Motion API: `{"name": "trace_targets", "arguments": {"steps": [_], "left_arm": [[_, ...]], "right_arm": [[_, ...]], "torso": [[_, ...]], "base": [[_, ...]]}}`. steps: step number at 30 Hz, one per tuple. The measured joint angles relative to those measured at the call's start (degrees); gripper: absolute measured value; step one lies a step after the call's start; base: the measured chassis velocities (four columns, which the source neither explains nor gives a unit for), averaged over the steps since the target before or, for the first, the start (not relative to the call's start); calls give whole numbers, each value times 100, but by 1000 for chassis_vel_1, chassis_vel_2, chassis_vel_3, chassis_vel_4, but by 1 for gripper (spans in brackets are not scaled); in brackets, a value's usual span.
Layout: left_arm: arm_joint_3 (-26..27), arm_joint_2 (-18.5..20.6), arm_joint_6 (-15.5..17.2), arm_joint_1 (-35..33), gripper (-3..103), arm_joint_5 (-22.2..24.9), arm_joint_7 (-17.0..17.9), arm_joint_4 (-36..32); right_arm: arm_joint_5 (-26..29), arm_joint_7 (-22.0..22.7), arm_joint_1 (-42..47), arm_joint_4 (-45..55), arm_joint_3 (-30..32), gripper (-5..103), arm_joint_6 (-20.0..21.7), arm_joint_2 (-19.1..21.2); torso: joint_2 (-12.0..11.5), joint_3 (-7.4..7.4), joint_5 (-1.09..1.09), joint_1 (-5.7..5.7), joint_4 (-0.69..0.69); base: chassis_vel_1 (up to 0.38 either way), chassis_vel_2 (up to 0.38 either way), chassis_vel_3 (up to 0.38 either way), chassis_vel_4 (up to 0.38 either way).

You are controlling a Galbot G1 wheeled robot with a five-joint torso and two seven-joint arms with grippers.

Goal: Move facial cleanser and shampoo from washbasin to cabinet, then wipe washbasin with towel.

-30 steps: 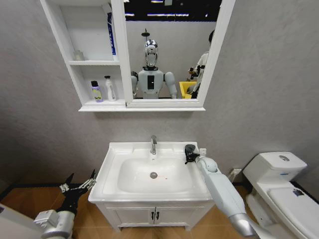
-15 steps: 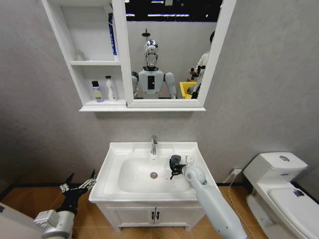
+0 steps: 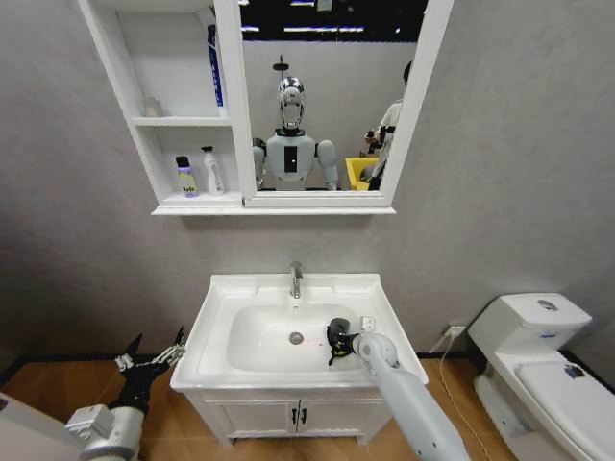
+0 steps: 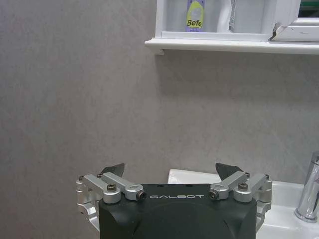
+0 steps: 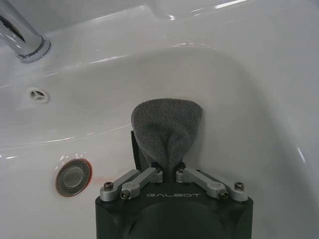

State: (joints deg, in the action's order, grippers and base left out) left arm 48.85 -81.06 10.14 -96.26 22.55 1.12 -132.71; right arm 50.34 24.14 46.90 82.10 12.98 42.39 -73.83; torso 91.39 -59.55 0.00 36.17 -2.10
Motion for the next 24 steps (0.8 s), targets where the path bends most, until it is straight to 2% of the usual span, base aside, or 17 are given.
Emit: {"name": "trace_targets", "arguments": {"steps": [8, 10, 17, 24], "left_arm": [[0, 0, 0, 0, 100, 0, 1, 0], [0, 0, 0, 0, 100, 0, 1, 0], [0, 0, 0, 0, 100, 0, 1, 0], [0, 0, 0, 1, 100, 0, 1, 0]], "right_arm": [[-354, -480, -273, -604, -20, 7, -11, -310], [-507, -764, -399, -862, -12, 7, -14, -453], [-654, -1035, -638, -1271, -87, 7, -19, -772], [-1194, -1402, -919, -1955, -204, 7, -30, -1249]], "torso": [[0, 0, 0, 0, 1], [0, 0, 1, 0, 1], [0, 0, 0, 0, 1], [1, 0, 2, 0, 1]], "base": [[0, 0, 0, 0], [0, 0, 0, 0], [0, 0, 0, 0], [0, 0, 0, 0]]}}
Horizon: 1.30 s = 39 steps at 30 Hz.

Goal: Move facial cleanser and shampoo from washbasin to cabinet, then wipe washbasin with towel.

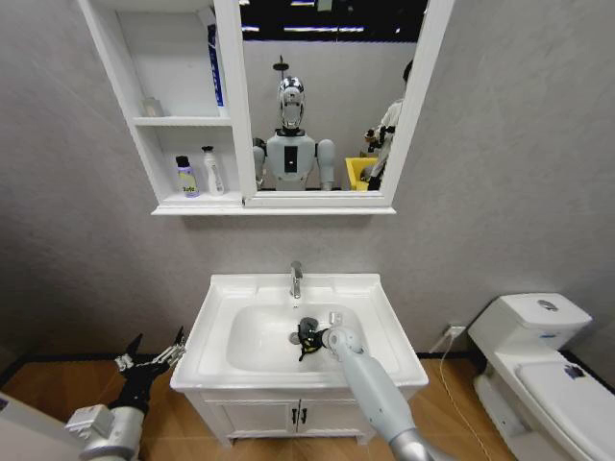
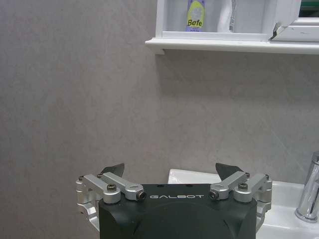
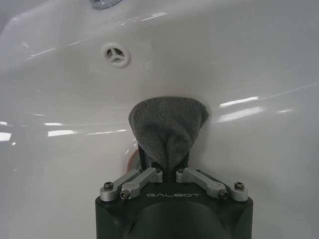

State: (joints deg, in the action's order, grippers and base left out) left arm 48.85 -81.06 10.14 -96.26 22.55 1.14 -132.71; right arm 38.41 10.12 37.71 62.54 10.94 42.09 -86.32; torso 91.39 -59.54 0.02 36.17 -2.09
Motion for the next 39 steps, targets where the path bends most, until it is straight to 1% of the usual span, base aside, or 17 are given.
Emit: {"name": "trace_targets", "arguments": {"steps": [2, 3, 6, 8, 12, 17, 21, 24, 25, 28, 29, 30, 31, 32, 33, 36, 39], "left_arm": [[0, 0, 0, 0, 100, 0, 0, 0], [0, 0, 0, 0, 100, 0, 0, 0], [0, 0, 0, 0, 100, 0, 0, 0], [0, 0, 0, 0, 100, 0, 0, 0], [0, 0, 0, 0, 100, 0, 0, 0], [0, 0, 0, 0, 100, 0, 0, 0], [0, 0, 0, 0, 100, 0, 0, 0], [-1, 0, 0, 0, 100, 0, -2, 0], [-1, 0, 0, 0, 100, 0, -2, 0], [0, 0, -1, 0, 100, 0, -2, -1], [1, 0, -2, -1, 100, 0, 6, -1], [-2, 0, -1, 1, 100, 0, -4, -1], [-2, 0, -1, 1, 100, 0, -4, -1], [1, 0, -2, -1, 100, 0, 8, -1], [1, 0, -2, 0, 100, 0, 8, -1], [0, 0, -2, 0, 100, 0, 7, -1], [0, 0, -2, 0, 100, 0, 6, -1]], "right_arm": [[-158, -166, -92, -258, -62, 7, -111, -162], [-158, -166, -92, -258, -62, 7, -111, -162], [-246, -429, -154, -450, -238, 7, -393, -300], [-243, -542, -176, -489, -311, 7, -480, -325], [-251, -781, -239, -607, -428, 7, -526, -363], [-331, -809, -347, -868, -342, 7, -596, -548], [-297, -646, -308, -844, -254, 7, -598, -513], [56, -210, -104, -481, -227, 7, -468, -209], [56, -210, -104, -481, -227, 7, -468, -209], [229, -38, 39, -215, -170, 7, -356, 9], [319, 72, 107, -88, -122, 7, -295, 116], [574, 237, 233, 166, -65, 7, -171, 265], [574, 237, 233, 166, -65, 7, -171, 265], [735, 382, 337, 381, 6, 7, -80, 391], [798, 454, 405, 507, 51, 7, -42, 472], [852, 562, 492, 681, 94, 7, -8, 569], [889, 626, 538, 811, 88, 6, 19, 630]], "torso": [[1, 0, 0, 0, 1], [1, 0, 0, 0, 1], [1, 0, -1, 0, 1], [1, 0, -1, 0, 0], [1, 0, -1, 0, 0], [2, 0, -2, 0, -1], [2, 1, -5, -1, -7], [2, 1, -4, -1, -2], [2, 1, -4, -1, -2], [1, 0, -7, 0, -6], [1, 1, -4, 0, -3], [1, 1, -5, 0, -4], [1, 1, -5, 0, -4], [1, 0, -5, 0, -3], [1, 1, 3, 0, 0], [0, 0, -2, 0, 2], [-1, -1, 0, 1, 2]], "base": [[0, 0, 0, 0], [0, 0, 0, 0], [0, 0, 0, 0], [0, 0, 0, 0], [0, 0, 0, 0], [0, 0, 0, 0], [0, 0, 0, 0], [0, 0, 0, 0], [0, 0, 0, 0], [0, 0, 0, 0], [0, 0, 0, 0], [0, 0, 0, 0], [0, 0, 0, 0], [0, 0, 0, 0], [0, 0, 0, 0], [0, 0, 0, 0], [0, 0, 0, 0]]}}
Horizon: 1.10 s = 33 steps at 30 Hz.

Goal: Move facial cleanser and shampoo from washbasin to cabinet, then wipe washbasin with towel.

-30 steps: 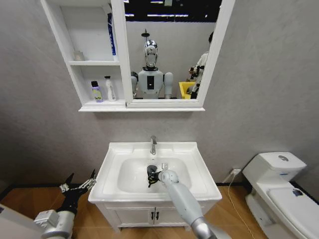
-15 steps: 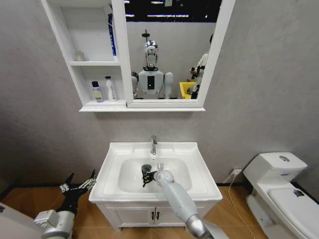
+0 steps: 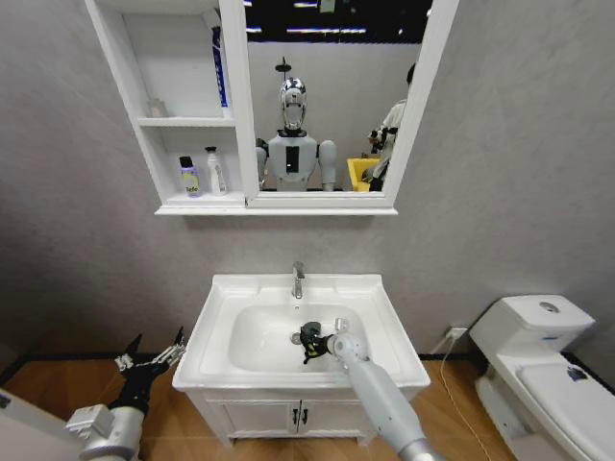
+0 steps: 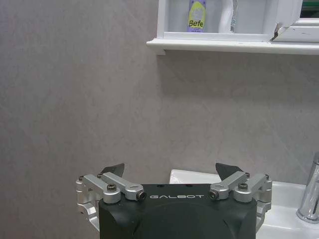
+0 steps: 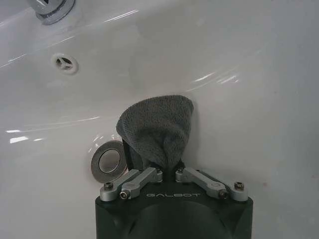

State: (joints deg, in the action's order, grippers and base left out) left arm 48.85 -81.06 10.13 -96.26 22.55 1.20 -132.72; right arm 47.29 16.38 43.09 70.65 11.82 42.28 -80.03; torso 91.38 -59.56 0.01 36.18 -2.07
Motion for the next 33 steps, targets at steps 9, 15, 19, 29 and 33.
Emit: {"name": "trace_targets", "arguments": {"steps": [9, 15, 19, 29, 33], "left_arm": [[0, 0, 1, 1, 100, 0, -2, 0], [0, 0, 3, 0, 100, 0, -4, 0], [0, 0, 3, 0, 100, 0, -5, 0], [0, 0, 3, 0, 100, 0, -7, 0], [1, 0, 3, 0, 100, 0, -7, 0]], "right_arm": [[-510, -330, -486, -861, -229, 6, -256, -597], [-669, -545, -669, -1216, -363, 6, -459, -937], [-686, -732, -802, -1454, -368, 6, -543, -1108], [-242, -483, -523, -968, -193, 6, -413, -507], [17, -330, -334, -602, -40, 6, -304, -239]], "torso": [[0, 0, 0, 0, -2], [0, 0, -2, 1, -4], [0, 0, -1, 0, -4], [0, 1, -3, 0, -3], [1, 1, -3, 0, -4]], "base": [[0, 0, 0, 0], [0, 0, 0, 0], [0, 0, 0, 0], [0, 0, 0, 0], [0, 0, 0, 0]]}}
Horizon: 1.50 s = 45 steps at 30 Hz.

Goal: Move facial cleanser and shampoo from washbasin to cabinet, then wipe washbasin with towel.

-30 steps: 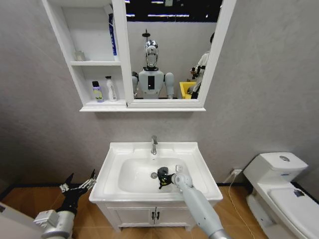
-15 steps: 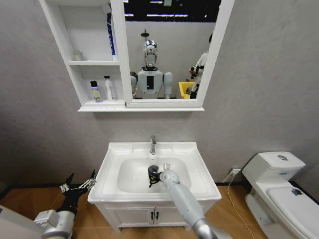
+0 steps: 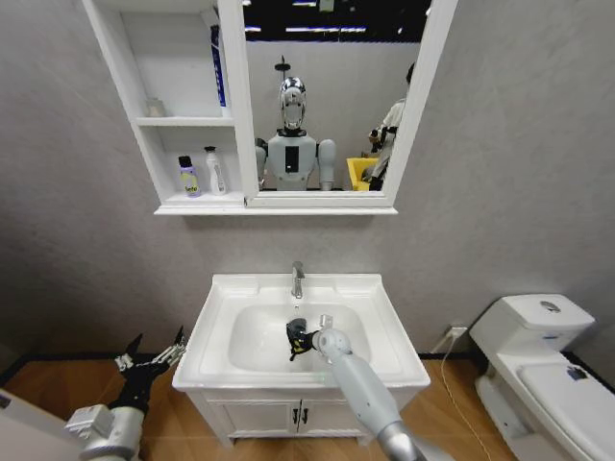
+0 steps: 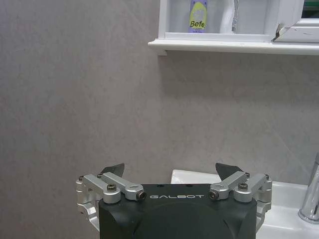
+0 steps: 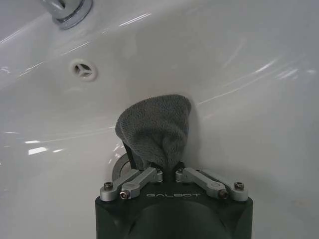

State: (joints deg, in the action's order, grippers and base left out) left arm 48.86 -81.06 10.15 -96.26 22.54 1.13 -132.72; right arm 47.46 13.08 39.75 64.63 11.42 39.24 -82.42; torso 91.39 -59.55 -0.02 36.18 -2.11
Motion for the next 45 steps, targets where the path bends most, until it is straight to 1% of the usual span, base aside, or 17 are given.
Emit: {"name": "trace_targets", "arguments": {"steps": [1, 6, 13, 16, 17, 20, 21, 23, 24, 28, 31, 33, 38, 39, 42, 43, 45], "left_arm": [[-1, 0, 0, 0, 100, 0, 0, 0], [-1, 0, 0, 0, 100, 0, 0, 0], [-1, 0, 0, 0, 100, 0, 0, 0], [-1, 0, 0, 0, 100, 0, 0, 0], [-1, 0, 0, 0, 100, 0, 0, 0], [-1, 0, -1, 0, 100, 0, 1, 0], [-1, 0, -1, 0, 100, 0, 1, 0], [0, 0, 0, 0, 100, 0, 1, 0], [0, 0, 0, 0, 100, 0, 1, 0], [-1, 0, -1, 0, 100, 0, 1, 0], [-1, 0, -1, 0, 100, 0, 1, 0], [0, 0, -1, 0, 100, 0, 1, 0], [-1, 0, -1, 0, 100, 0, 1, 0], [-1, 0, -1, 1, 100, 0, 0, 0], [-1, 0, -1, 0, 100, 0, 1, 0], [-1, 0, -1, 0, 100, 0, 1, 0], [-1, 0, -1, 0, 100, 0, 1, 0]], "right_arm": [[89, 63, 86, 153, 70, 6, 45, 103], [357, 209, 400, 663, 237, 6, 139, 423], [440, 228, 420, 731, 270, 6, 158, 431], [105, 72, 174, 302, 171, 6, 26, 129], [105, 72, 174, 302, 171, 6, 26, 129], [-270, -146, -79, -225, 146, 6, -112, -279], [-270, -146, -79, -225, 146, 6, -112, -279], [-541, -338, -178, -495, 134, 6, -216, -513], [-541, -338, -178, -495, 134, 6, -216, -513], [-777, -636, -284, -810, 148, 6, -333, -874], [-800, -762, -292, -846, 131, 6, -369, -963], [-798, -821, -297, -852, 113, 6, -375, -970], [-778, -800, -315, -869, 156, 6, -367, -969], [-741, -756, -306, -847, 170, 6, -353, -924], [-535, -501, -179, -585, 239, 6, -246, -670], [-535, -501, -179, -585, 239, 6, -246, -670], [-352, -284, -4, -230, 289, 6, -123, -442]], "torso": [[0, 0, 4, 0, 2], [0, 0, 1, 0, 3], [0, 0, 2, 0, 4], [0, 0, 2, 0, 2], [0, 0, 2, 0, 2], [0, 1, 3, 0, 1], [0, 1, 3, 0, 1], [0, 1, 3, -1, 1], [0, 1, 3, -1, 1], [0, 1, 5, 0, 2], [0, 1, 2, 0, 2], [0, 0, 0, 0, -2], [0, 0, 1, 0, 0], [0, 0, -1, 0, -3], [0, 0, 1, 0, 0], [0, 0, 1, 0, 0], [0, 0, 1, 0, 1]], "base": [[0, 0, 0, 0], [0, 0, 0, 0], [0, 0, 0, 0], [0, 0, 0, 0], [0, 0, 0, 0], [0, 0, 0, 0], [0, 0, 0, 0], [0, 0, 0, 0], [0, 0, 0, 0], [0, 0, 0, 0], [0, 0, 0, 0], [0, 0, 0, 0], [0, 0, 0, 0], [0, 0, 0, 0], [0, 0, 0, 0], [0, 0, 0, 0], [0, 0, 0, 0]]}}
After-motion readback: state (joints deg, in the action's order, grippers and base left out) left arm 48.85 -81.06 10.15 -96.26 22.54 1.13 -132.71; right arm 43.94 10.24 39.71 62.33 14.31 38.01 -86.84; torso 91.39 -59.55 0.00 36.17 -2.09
